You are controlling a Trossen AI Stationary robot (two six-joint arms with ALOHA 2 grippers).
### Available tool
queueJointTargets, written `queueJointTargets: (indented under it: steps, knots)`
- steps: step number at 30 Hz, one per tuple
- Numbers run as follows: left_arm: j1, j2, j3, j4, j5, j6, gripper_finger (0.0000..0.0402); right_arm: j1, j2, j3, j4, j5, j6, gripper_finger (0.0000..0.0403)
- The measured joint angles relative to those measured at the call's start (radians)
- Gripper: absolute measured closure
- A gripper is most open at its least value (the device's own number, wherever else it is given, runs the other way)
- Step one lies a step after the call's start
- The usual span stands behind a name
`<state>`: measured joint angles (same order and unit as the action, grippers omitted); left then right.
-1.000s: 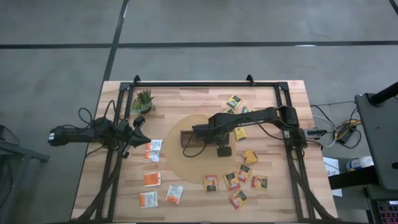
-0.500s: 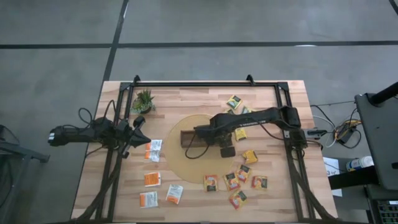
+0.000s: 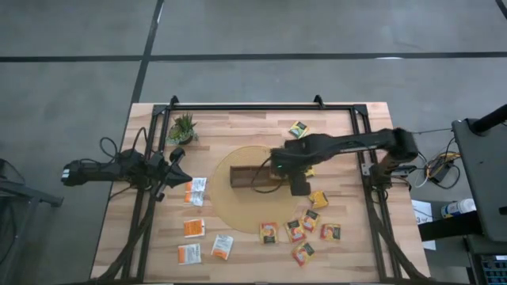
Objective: Pick & Place Tea
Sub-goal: Put the yellow tea bag into the right of the wooden organizer
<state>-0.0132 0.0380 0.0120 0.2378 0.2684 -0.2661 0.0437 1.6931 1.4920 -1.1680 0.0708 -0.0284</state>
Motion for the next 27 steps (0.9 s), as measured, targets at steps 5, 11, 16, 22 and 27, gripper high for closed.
queueJointTargets:
  steps: [5,11,16,22,27]
  knots:
    - [0.0,0.0,0.0,0.0,0.0,0.0,0.0402,-0.002,-0.196,-0.21,0.22,0.007,0.002,0.0275]
    - [0.0,0.0,0.0,0.0,0.0,0.0,0.0402,-0.003,-0.401,-0.434,0.468,0.011,-0.005,0.0284]
    - [0.0,0.0,0.0,0.0,0.0,0.0,0.0402,-0.003,-0.531,-0.575,0.596,0.027,0.027,0.029]
    - [0.0,0.0,0.0,0.0,0.0,0.0,0.0402,-0.003,-0.639,-0.699,0.604,0.035,0.16,0.0298]
    - [0.0,0.0,0.0,0.0,0.0,0.0,0.0402,-0.003,-0.691,-0.769,0.615,0.099,0.079,0.0305]
